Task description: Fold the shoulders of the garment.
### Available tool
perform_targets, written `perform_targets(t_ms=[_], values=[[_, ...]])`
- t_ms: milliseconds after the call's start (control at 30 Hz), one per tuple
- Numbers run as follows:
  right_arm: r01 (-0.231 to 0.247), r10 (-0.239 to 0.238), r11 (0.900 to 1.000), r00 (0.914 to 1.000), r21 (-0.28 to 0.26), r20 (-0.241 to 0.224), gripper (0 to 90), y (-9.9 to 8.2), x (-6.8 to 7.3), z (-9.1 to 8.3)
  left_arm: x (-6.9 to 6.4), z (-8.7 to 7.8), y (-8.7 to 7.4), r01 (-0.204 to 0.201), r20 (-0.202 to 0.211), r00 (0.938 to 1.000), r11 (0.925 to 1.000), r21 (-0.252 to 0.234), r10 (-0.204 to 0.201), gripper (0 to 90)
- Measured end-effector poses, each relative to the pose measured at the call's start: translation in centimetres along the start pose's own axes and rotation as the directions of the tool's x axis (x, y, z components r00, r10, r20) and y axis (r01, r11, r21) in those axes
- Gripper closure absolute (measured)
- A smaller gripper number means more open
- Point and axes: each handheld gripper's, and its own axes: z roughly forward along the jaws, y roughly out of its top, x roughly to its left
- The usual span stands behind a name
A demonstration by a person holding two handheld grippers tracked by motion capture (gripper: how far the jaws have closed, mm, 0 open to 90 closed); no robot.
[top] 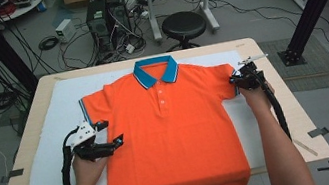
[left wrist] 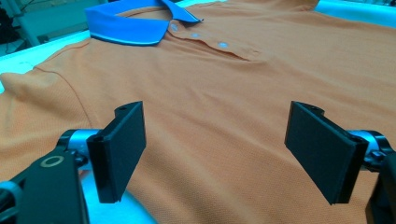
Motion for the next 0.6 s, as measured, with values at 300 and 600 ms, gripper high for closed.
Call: perform_targets(t_ms=[300, 600], values=[[0.075, -0.075, 0.9966, 0.9971, -0.035, -0.013, 81.3, 0.9, 1.8, -1.3, -0.1, 0.1, 0.0, -0.007, -0.006, 1.0, 0.9999, 0.009, 0.007, 20.7], [0.146, -0.148, 0.9875, 0.9888, -0.059, -0.023, 79.2, 2.2, 4.2, -2.1, -0.1, 0.1, 0.0, -0.005, -0.006, 1.0, 0.9999, 0.009, 0.005, 20.7]])
